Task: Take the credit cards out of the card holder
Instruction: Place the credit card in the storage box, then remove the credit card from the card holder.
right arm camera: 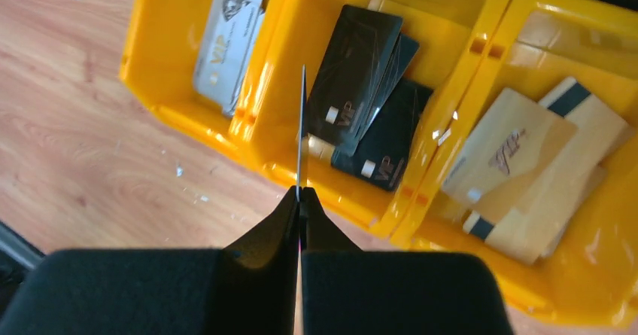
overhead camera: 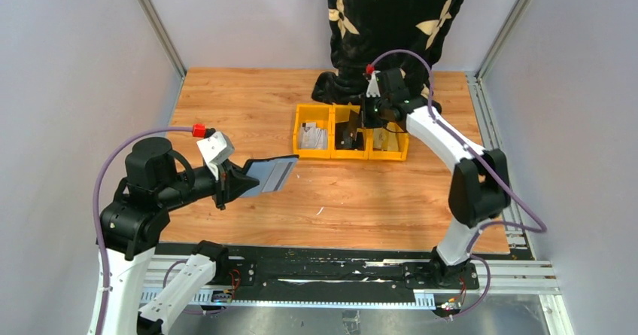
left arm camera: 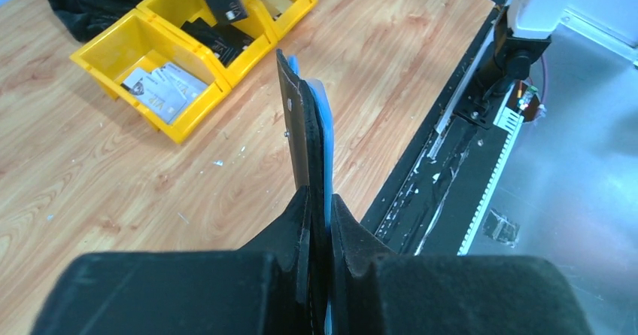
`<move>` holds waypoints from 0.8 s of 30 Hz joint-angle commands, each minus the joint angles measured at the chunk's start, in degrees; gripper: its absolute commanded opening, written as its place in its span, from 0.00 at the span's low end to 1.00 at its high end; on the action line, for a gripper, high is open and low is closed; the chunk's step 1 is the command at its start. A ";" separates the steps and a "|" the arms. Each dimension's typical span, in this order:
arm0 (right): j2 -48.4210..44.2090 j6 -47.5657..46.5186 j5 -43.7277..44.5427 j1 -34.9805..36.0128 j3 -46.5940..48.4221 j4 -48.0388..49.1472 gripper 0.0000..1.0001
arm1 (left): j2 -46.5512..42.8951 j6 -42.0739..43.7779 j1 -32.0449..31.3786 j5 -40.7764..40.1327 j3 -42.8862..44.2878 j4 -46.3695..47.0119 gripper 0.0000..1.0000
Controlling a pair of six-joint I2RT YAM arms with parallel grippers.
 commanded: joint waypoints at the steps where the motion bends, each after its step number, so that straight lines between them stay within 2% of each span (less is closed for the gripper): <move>1: 8.26 -3.34 0.85 -0.81 7.16 -3.36 0.00 | -0.35 -0.03 0.21 4.41 2.25 0.04 0.00; 5: 14.48 -2.11 -0.94 -0.81 10.99 -4.34 0.02 | -0.93 -0.90 0.17 9.02 3.14 0.13 0.00; 8: 15.08 -0.93 -0.83 -0.73 11.25 -3.95 0.20 | -1.17 -1.55 0.17 12.93 3.68 0.14 0.00; 11: 11.66 -0.79 -0.61 -0.26 10.03 -2.75 0.39 | -0.88 -2.31 0.17 16.08 4.00 0.16 0.00; 14: 5.06 -1.01 -3.13 0.02 8.36 -1.61 0.49 | -0.54 -2.92 0.17 18.13 4.41 0.10 0.00; 17: -4.15 -0.37 -13.20 0.05 4.39 3.03 0.62 | 0.13 -4.25 0.17 22.63 4.61 0.14 0.00; 20: -13.22 4.36 -26.63 0.71 -1.40 12.13 0.74 | 1.68 -7.54 0.17 29.81 4.43 0.01 0.00; 22: -18.98 8.38 -34.77 2.71 -4.71 17.75 0.76 | 3.74 -11.49 0.18 34.84 4.54 -0.11 0.01; 24: -23.69 10.43 -39.29 6.96 -9.24 23.99 0.78 | 5.34 -14.10 0.17 37.68 5.17 -0.20 0.02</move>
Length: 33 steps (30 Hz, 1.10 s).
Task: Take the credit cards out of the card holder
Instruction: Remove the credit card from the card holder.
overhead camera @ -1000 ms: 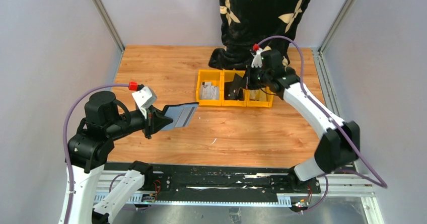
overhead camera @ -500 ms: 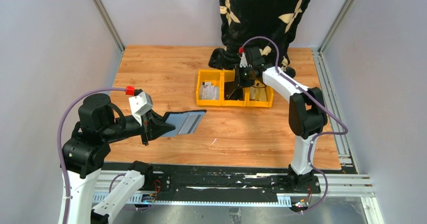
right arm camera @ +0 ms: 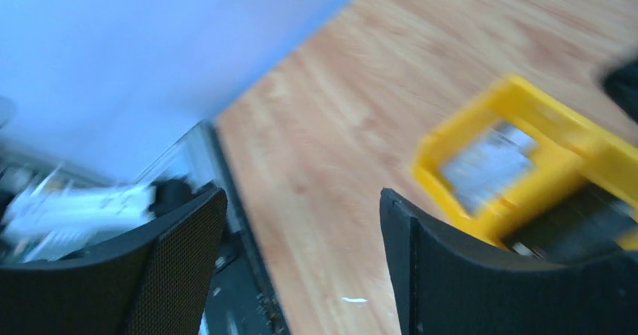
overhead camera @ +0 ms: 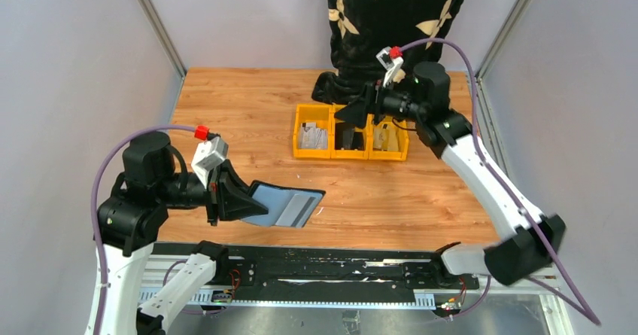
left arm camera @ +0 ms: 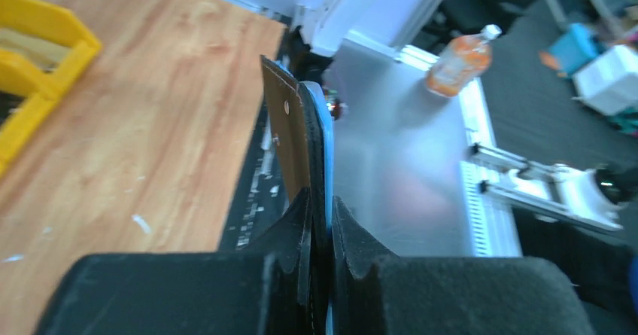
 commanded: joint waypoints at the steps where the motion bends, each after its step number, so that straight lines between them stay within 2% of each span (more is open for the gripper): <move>1: -8.47 7.40 -18.43 7.40 -8.69 14.49 0.79 | 4.01 -7.52 0.17 10.95 2.30 0.56 0.02; 5: -14.59 12.67 -19.87 16.78 -15.81 25.89 0.81 | 4.33 -8.40 0.17 9.70 4.58 0.56 0.02; 8: -17.37 12.80 -18.18 21.56 -18.23 27.27 0.81 | 4.65 -10.26 0.17 9.04 5.20 0.60 0.02; 13: -20.46 16.08 -17.56 24.80 -21.70 32.96 0.82 | 4.64 -11.15 0.17 8.76 5.22 0.56 0.02; 20: -20.50 15.09 -16.94 26.63 -21.21 33.72 0.82 | 4.45 -11.48 0.17 8.72 4.82 0.65 0.01; 23: -17.38 10.17 -18.36 26.96 -15.81 28.36 0.83 | 4.05 -10.47 0.18 8.09 3.51 0.86 0.01; 28: -9.33 -1.81 -20.85 28.86 -2.35 12.86 0.84 | 2.68 -8.14 0.17 6.70 0.76 1.15 0.01; 31: -5.22 -4.85 -22.44 30.61 2.94 8.53 0.85 | 1.89 -7.10 0.17 6.23 -0.64 1.15 0.01; 33: -2.35 -7.28 -22.98 32.41 6.36 5.37 0.81 | 1.37 -6.26 0.17 5.59 -1.34 1.26 0.00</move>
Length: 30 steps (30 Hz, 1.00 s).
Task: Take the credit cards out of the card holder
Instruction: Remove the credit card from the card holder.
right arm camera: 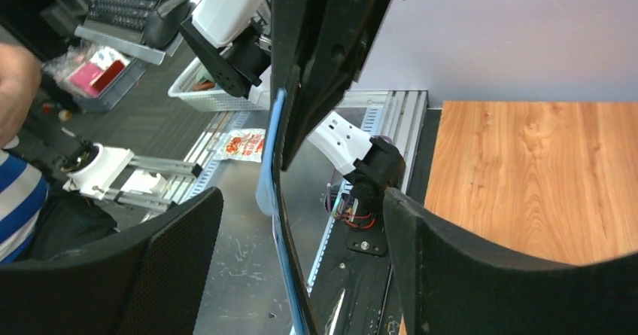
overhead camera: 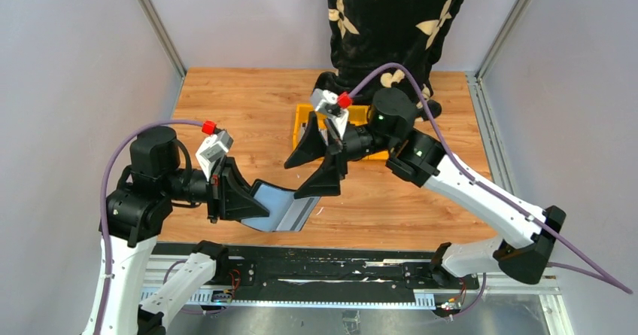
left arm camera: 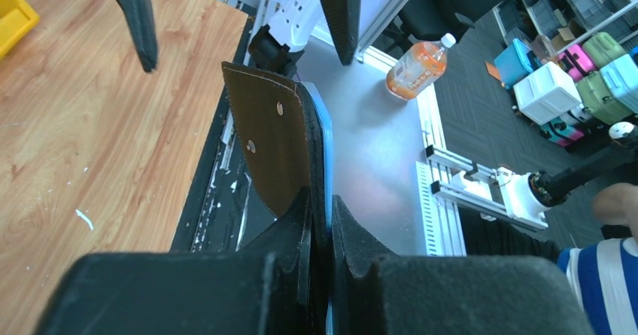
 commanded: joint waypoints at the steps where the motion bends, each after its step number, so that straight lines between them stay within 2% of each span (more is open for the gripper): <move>1: 4.58 -8.55 -3.55 4.24 7.41 -11.84 0.76 | -1.43 1.71 0.17 -0.89 -1.72 0.87 0.00; 4: 8.20 -9.84 -3.63 6.07 11.92 -15.76 0.62 | -1.91 2.44 0.12 -1.32 -2.46 0.89 0.00; 10: 10.68 -11.24 -1.81 8.14 14.83 -18.64 0.45 | -3.01 3.74 0.13 -2.80 -3.01 0.87 0.00; 12: 11.50 -11.56 -1.23 8.39 16.01 -20.14 0.36 | -3.34 4.25 0.08 -3.80 -3.07 0.87 0.01; 14: 12.00 -11.64 -0.71 8.52 16.71 -20.59 0.11 | -3.96 4.99 0.08 -5.70 -3.10 0.79 0.16; 15: 11.87 -11.50 0.93 8.53 16.80 -20.45 0.01 | -4.49 5.74 0.09 -7.26 -3.12 0.77 0.30; 17: 11.11 -11.09 4.43 8.34 16.29 -19.51 0.00 | -5.24 6.59 0.09 -9.29 -3.12 0.70 0.47; 19: 8.86 -8.62 7.89 7.35 13.71 -15.00 0.00 | -6.19 6.68 0.08 -11.39 -3.14 0.74 0.58; 20: 7.23 -5.75 8.80 6.74 11.17 -11.18 0.00 | -6.72 7.81 0.09 -12.27 -3.18 0.70 0.61; 24: 0.55 2.11 14.15 6.08 -0.98 7.09 0.00 | -8.15 8.13 0.08 -14.55 -3.41 0.60 0.58; 26: -1.64 4.76 16.29 6.14 -6.62 12.95 0.00 | -8.04 7.91 0.13 -16.28 -2.96 0.52 0.50; 29: -4.06 8.12 19.24 6.45 -12.74 20.12 0.00 | -7.65 8.09 0.08 -18.76 -2.03 0.47 0.34; 30: -4.57 8.78 19.93 6.73 -14.10 21.64 0.00 | -7.43 8.12 0.08 -19.42 -1.93 0.51 0.32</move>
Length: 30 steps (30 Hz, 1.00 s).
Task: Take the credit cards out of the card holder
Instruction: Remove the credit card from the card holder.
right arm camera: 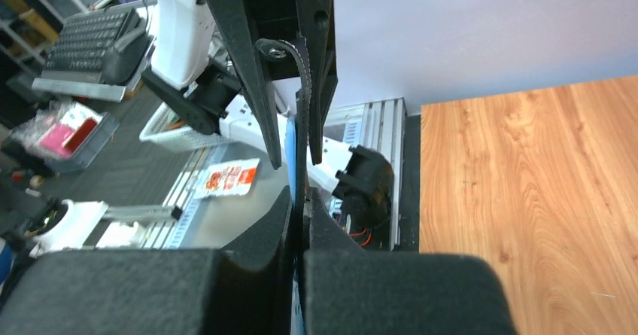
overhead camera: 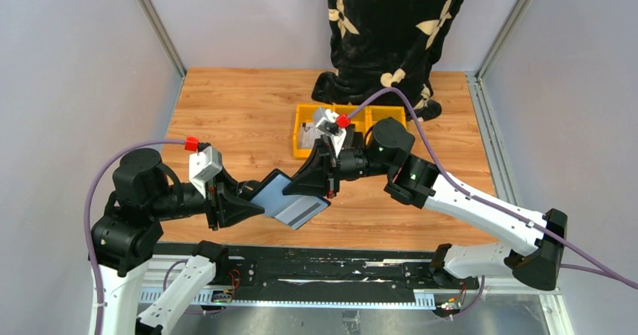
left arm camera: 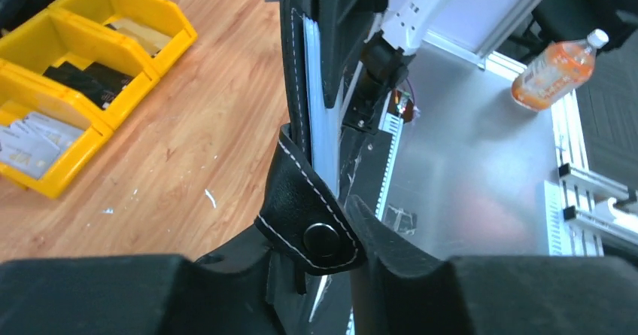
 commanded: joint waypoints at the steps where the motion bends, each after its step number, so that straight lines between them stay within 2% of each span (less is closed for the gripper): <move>1: -2.75 6.75 6.43 0.58 -6.10 16.03 0.00 | 0.65 0.36 0.08 -4.30 0.98 0.11 0.30; 4: -3.28 6.17 8.16 1.98 -7.61 16.45 0.00 | 1.54 -0.40 0.08 -3.01 0.93 0.29 0.24; 7: -2.97 5.58 7.92 3.32 -8.38 16.26 0.01 | 2.01 -0.50 0.09 -1.49 0.89 0.43 0.09; 8: -2.64 5.02 7.36 3.35 -8.22 15.19 0.08 | 1.99 -0.49 0.08 -1.36 0.81 0.51 0.03; 9: -2.32 3.28 6.06 3.38 -7.39 12.10 0.17 | 1.73 0.16 0.08 -1.56 0.67 0.16 0.00; 11: -0.99 -3.95 2.48 3.36 -2.10 0.74 0.33 | 1.38 2.96 0.09 -2.24 0.61 -1.27 0.00; 14: 4.02 -16.85 1.47 3.36 9.63 -23.27 0.44 | 1.53 7.64 0.08 -3.73 0.72 -4.14 0.00; 16: 8.06 -22.23 1.02 3.36 16.69 -34.69 0.46 | 1.88 11.35 0.09 -4.63 1.06 -6.66 0.00; 19: 12.35 -27.63 1.71 3.50 23.78 -43.93 0.45 | 2.36 15.97 0.04 -5.47 1.21 -10.35 0.00; 21: 14.68 -30.46 1.94 3.82 27.21 -47.79 0.42 | 2.45 18.30 0.00 -6.36 1.34 -11.92 0.00; 25: 17.87 -34.32 2.64 5.15 33.42 -53.96 0.44 | 2.55 21.64 -0.22 -8.05 1.39 -13.83 0.00; 30: 22.47 -36.78 4.77 7.63 40.70 -57.69 0.42 | 2.63 22.81 -0.44 -8.44 1.02 -13.92 0.00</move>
